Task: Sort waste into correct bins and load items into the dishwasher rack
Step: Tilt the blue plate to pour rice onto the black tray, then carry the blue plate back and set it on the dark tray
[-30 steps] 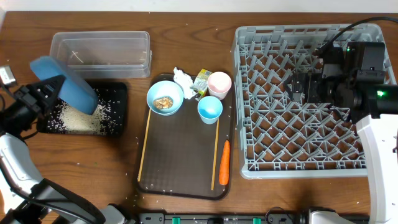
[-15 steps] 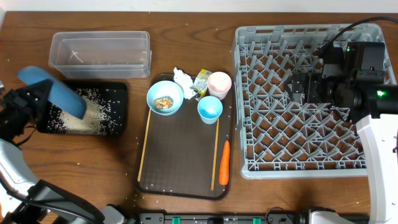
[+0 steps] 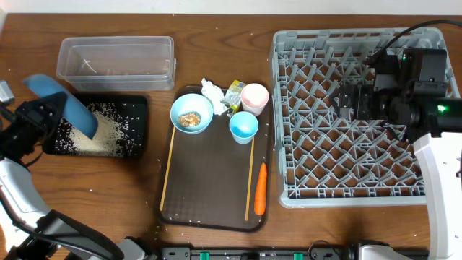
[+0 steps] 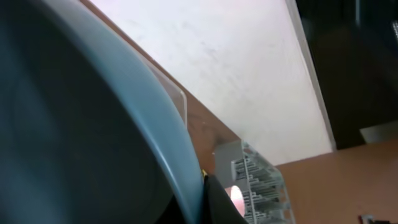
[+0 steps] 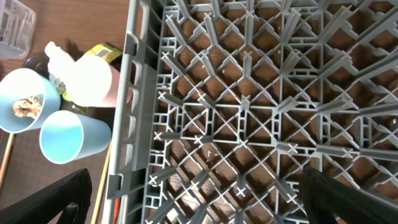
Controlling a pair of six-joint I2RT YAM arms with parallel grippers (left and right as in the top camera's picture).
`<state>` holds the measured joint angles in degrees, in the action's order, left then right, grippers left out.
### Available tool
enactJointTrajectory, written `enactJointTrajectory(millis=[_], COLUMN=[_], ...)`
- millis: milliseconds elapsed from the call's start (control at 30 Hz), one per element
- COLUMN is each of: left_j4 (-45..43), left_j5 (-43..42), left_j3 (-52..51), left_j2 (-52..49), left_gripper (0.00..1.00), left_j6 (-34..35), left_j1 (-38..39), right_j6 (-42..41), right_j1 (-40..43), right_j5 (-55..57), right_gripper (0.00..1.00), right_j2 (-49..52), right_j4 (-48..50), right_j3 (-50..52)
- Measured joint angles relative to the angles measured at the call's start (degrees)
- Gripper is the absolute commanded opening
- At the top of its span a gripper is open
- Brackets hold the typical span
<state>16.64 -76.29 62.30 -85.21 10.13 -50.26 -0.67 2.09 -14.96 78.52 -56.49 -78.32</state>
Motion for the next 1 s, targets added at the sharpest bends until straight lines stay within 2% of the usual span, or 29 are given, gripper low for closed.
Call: enactJointTrajectory(millis=[100,300,567,800,1000], left_j4=[-2.4,-2.6,-8.2,-8.8,-7.4], left_j5=[-5.5,-9.3,-10.7,-6.2,4.0], left_j3=[0.0,0.0,0.0,0.0,0.0], left_j2=[0.0,0.0,0.0,1.4,8.4], left_gripper=[0.06,0.06,0.06,0.06,0.06], left_j6=[-2.0,-1.2,-0.6,1.7,3.2], left_j1=[0.0,2.1,16.4,28.4,38.3], right_j6=[0.0,0.0,0.0,0.0,0.0], right_j1=[0.0,0.0,0.0,0.0,0.0], right_j5=[0.0,0.0,0.0,0.0,0.0], right_gripper=[0.99,0.99,0.99,0.99,0.99], right_j2=[0.0,0.0,0.0,0.0,0.0], right_j4=[0.0,0.1,0.0,0.2,0.2], right_j3=[0.0,0.0,0.0,0.0,0.0])
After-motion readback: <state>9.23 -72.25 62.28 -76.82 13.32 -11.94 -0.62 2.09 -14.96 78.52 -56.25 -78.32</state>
